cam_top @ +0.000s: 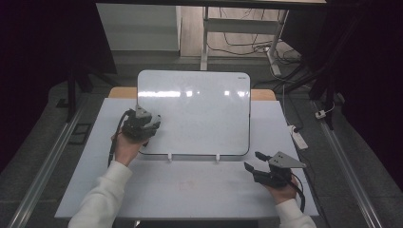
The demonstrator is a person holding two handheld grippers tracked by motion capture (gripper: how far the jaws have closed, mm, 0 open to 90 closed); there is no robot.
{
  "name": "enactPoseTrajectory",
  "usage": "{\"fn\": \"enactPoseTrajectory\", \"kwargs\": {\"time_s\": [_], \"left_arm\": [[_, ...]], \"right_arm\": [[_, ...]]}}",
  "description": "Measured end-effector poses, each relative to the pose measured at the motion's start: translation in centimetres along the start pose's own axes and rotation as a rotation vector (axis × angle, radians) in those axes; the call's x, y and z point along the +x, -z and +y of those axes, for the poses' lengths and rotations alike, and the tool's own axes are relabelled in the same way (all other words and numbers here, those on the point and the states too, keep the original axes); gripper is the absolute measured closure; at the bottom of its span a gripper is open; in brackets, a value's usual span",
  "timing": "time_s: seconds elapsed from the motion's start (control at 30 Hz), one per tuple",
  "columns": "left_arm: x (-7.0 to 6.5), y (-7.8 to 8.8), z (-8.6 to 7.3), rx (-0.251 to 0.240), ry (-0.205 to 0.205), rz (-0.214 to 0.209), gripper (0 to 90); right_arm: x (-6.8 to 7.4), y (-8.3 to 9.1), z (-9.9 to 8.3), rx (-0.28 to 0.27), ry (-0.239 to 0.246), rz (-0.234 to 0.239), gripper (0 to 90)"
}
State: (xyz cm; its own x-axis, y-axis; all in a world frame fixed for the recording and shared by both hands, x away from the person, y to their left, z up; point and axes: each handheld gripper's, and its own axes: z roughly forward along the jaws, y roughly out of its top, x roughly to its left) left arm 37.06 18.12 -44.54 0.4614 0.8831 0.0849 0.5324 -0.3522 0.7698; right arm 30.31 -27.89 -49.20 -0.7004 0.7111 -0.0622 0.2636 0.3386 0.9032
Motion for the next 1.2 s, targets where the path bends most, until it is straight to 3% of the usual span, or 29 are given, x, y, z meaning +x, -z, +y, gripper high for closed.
{"fn": "enactPoseTrajectory", "kwargs": {"time_s": [0.2, 0.33, 0.47, 0.7, 1.0, 1.2], "left_arm": [[0.2, 2.7, -1.3, -0.102, 0.035, -0.052, 43.5], [0.0, 4.3, -2.9, -0.139, 0.042, -0.12, 38.0], [-0.4, 5.6, -5.2, -0.135, 0.03, -0.157, 34.1], [-0.9, 7.3, -9.1, -0.12, 0.055, -0.234, 30.6], [-1.5, 7.7, -13.0, -0.072, 0.069, -0.266, 28.2], [-1.6, 7.2, -14.0, -0.049, 0.077, -0.269, 27.6]], "right_arm": [[-0.1, 0.1, 0.0, -0.009, 0.005, 0.004, 37.4], [-0.3, 0.2, -0.1, -0.011, 0.016, 0.015, 37.2], [-0.6, 0.6, -0.2, -0.019, 0.03, 0.032, 37.3], [-1.5, 1.4, -0.9, 0.0, 0.047, 0.029, 37.6], [-2.7, 1.5, -2.1, 0.043, 0.052, 0.037, 37.3], [-2.4, 1.1, -2.0, 0.055, 0.069, 0.042, 37.3]]}}
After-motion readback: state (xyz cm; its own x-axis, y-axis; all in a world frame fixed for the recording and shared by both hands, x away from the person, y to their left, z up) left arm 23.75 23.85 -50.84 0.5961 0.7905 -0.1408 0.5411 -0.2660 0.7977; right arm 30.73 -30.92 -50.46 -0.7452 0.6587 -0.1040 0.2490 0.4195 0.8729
